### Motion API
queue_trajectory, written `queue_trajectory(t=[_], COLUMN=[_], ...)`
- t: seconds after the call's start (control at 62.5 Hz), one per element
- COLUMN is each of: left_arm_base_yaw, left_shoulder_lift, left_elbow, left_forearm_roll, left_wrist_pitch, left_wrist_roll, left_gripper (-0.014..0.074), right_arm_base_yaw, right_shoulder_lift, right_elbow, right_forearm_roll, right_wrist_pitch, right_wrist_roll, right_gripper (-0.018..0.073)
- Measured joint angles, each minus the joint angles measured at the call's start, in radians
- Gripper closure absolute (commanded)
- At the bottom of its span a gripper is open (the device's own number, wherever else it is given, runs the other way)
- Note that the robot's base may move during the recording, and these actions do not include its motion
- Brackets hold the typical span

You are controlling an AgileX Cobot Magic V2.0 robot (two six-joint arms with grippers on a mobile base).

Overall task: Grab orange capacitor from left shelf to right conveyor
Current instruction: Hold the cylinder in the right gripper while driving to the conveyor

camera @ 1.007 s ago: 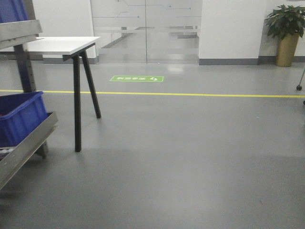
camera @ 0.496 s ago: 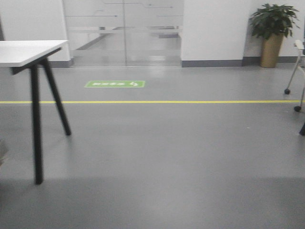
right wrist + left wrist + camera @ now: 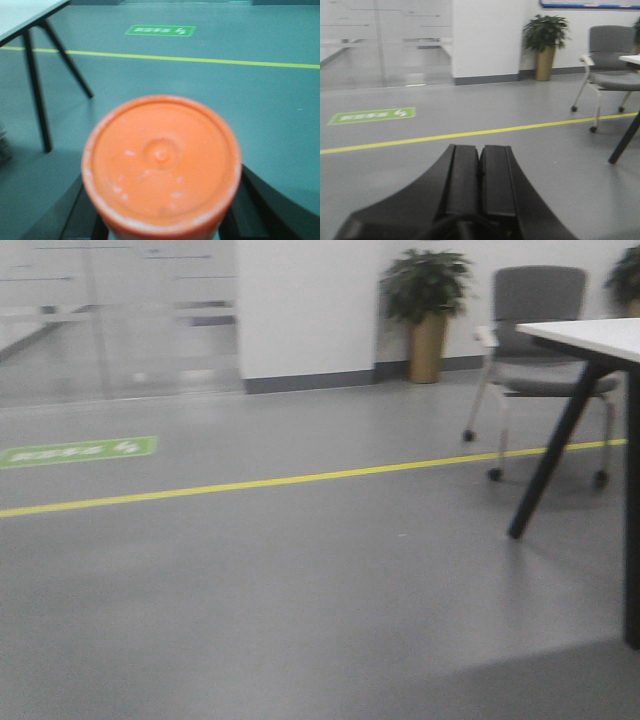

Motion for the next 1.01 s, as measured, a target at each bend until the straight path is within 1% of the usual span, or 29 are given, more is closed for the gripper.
queue_trajectory(t=[1.007], left_arm_base_yaw=[0.000], left_shoulder_lift=[0.000], left_elbow=[0.000], left_forearm_roll=[0.000], left_wrist_pitch=[0.000], left_wrist_roll=[0.000], left_gripper=[0.0701], right_arm_base_yaw=[0.000], right_shoulder_lift=[0.000], right_elbow=[0.000], right_forearm_roll=[0.000], right_wrist_pitch=[0.000], right_wrist_roll=[0.000], right_gripper=[0.0501])
